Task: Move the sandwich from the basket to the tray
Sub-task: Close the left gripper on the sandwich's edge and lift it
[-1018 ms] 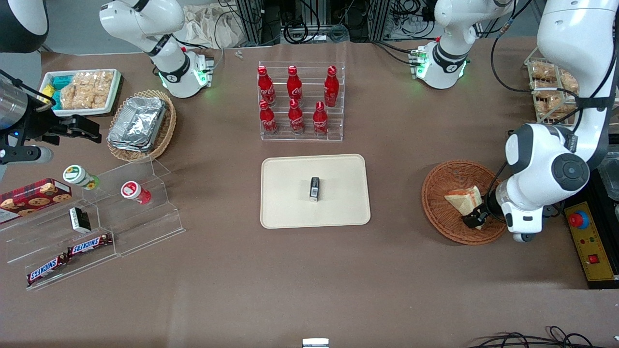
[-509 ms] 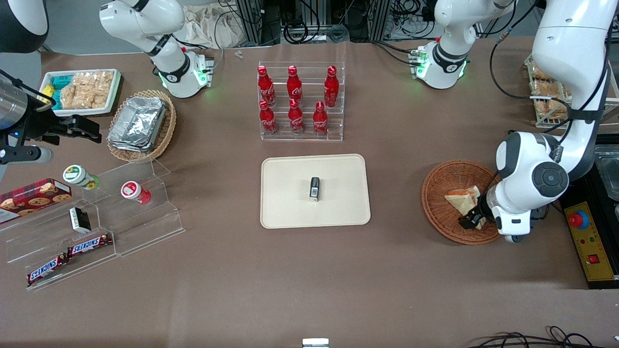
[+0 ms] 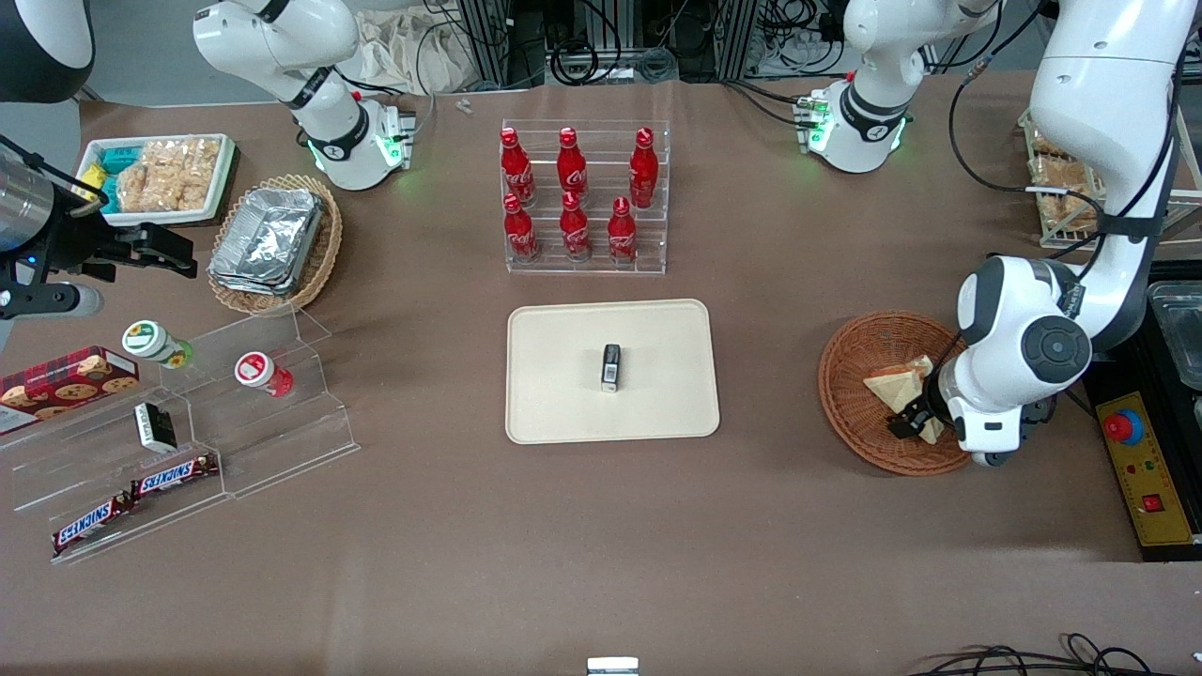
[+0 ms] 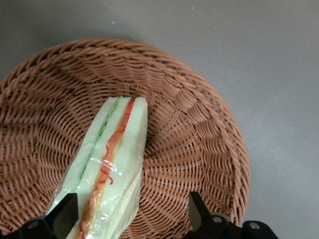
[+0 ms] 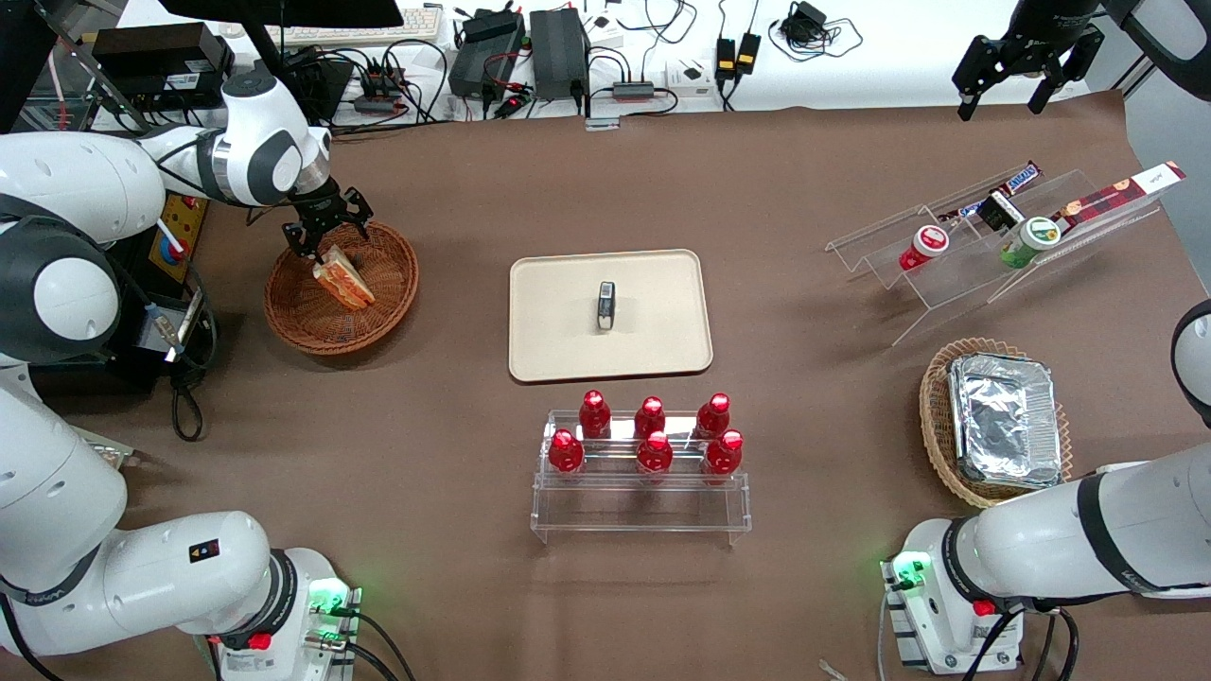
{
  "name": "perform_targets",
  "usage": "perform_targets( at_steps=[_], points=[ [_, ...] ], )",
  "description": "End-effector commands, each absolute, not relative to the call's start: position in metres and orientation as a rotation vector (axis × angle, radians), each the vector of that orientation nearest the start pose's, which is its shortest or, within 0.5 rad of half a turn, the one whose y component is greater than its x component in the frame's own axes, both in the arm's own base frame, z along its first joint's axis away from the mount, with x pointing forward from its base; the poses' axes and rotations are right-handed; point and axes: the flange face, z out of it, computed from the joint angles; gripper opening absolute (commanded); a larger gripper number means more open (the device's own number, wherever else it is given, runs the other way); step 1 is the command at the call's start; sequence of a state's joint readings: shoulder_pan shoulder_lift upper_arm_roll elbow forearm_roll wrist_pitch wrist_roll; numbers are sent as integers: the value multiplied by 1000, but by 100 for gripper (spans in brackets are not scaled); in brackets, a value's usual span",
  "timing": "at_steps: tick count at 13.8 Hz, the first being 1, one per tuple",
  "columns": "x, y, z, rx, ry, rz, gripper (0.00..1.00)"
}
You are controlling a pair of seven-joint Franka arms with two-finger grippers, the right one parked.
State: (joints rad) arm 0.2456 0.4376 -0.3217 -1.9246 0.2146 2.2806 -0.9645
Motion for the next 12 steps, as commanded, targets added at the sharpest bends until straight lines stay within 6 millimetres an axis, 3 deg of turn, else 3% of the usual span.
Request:
perform_targets(
  at_steps=[1,5,12],
  points=[
    [624,-27,284,-2850,-1186,-15,100],
    [626,-24,292,-2817,-1133,7,100],
    [604,-29,257,-2794,-1162,45,100]
  ],
)
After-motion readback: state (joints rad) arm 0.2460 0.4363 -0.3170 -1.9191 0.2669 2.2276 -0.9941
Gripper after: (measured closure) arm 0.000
